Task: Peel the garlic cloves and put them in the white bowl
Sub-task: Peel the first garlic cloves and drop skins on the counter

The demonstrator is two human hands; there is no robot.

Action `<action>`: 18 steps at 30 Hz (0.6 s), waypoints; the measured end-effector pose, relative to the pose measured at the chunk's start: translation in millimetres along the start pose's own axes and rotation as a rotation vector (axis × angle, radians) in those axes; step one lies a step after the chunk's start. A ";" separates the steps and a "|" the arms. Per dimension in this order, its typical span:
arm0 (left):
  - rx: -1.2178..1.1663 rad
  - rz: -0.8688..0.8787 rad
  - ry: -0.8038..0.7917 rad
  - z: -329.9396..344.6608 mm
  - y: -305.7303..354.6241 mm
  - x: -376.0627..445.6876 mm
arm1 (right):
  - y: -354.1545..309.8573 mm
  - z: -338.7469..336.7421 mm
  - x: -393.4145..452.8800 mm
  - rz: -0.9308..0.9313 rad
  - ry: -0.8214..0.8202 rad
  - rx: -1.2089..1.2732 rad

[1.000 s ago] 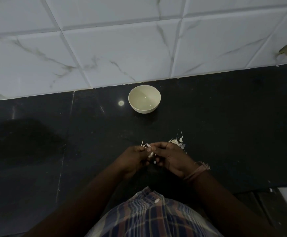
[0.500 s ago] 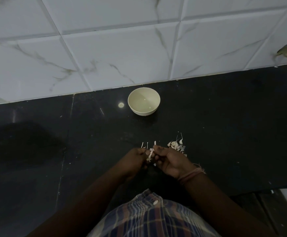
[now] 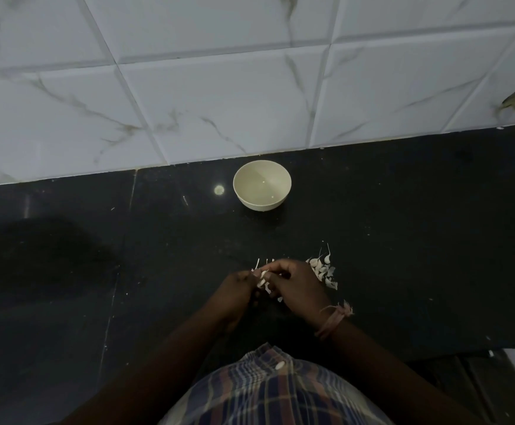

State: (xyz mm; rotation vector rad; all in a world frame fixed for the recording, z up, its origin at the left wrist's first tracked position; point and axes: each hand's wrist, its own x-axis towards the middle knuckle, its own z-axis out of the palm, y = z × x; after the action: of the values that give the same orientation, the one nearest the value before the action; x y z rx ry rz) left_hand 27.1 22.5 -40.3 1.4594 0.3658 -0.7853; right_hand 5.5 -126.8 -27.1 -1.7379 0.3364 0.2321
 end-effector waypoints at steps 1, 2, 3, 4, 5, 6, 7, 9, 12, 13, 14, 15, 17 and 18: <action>0.001 -0.002 -0.001 0.2 1.5 -1.6 | -0.6 -1.4 -0.6 0.012 -0.006 0.034; -0.001 -0.002 -0.006 0.5 1.9 -1.9 | -0.8 -3.2 -1.3 0.031 -0.021 0.076; -0.012 -0.001 -0.015 1.8 2.6 -2.6 | -1.5 -4.4 -2.3 0.057 -0.040 0.128; -0.037 -0.005 -0.024 3.8 3.1 -2.9 | -1.2 -5.7 -2.8 0.085 -0.048 0.185; -0.073 -0.012 -0.034 6.2 3.8 -3.7 | -0.7 -7.1 -3.5 0.118 -0.040 0.236; -0.124 -0.020 -0.042 8.2 3.8 -3.9 | 0.0 -9.4 -4.1 0.155 -0.008 0.255; -0.179 -0.031 -0.047 10.3 4.6 -5.4 | 1.3 -13.2 -4.4 0.193 0.044 0.242; -0.298 -0.053 -0.044 11.3 6.1 -6.8 | 8.9 -25.1 -2.1 0.257 0.171 0.109; -0.403 -0.068 -0.035 11.4 7.0 -6.1 | 23.6 -46.0 3.8 0.284 0.351 -0.075; -0.412 -0.062 -0.040 12.6 7.0 -6.5 | 26.6 -50.9 4.5 0.282 0.395 -0.105; -0.411 -0.052 -0.043 13.8 6.4 -6.9 | 27.4 -55.1 3.7 0.274 0.426 -0.121; -0.401 -0.040 -0.042 15.4 5.8 -7.6 | 26.1 -57.2 1.9 0.264 0.446 -0.127; -0.377 -0.012 -0.024 17.5 4.7 -9.2 | 23.6 -56.2 -3.2 0.216 0.462 -0.140; -0.368 0.001 -0.011 19.0 4.2 -9.9 | 21.3 -54.0 -6.9 0.168 0.464 -0.155</action>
State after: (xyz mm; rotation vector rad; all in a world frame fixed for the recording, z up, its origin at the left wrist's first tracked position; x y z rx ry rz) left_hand 18.5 6.3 -28.4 1.1100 0.4746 -0.6830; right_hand -10.1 -182.7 -34.0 -1.9096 0.8226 -0.0301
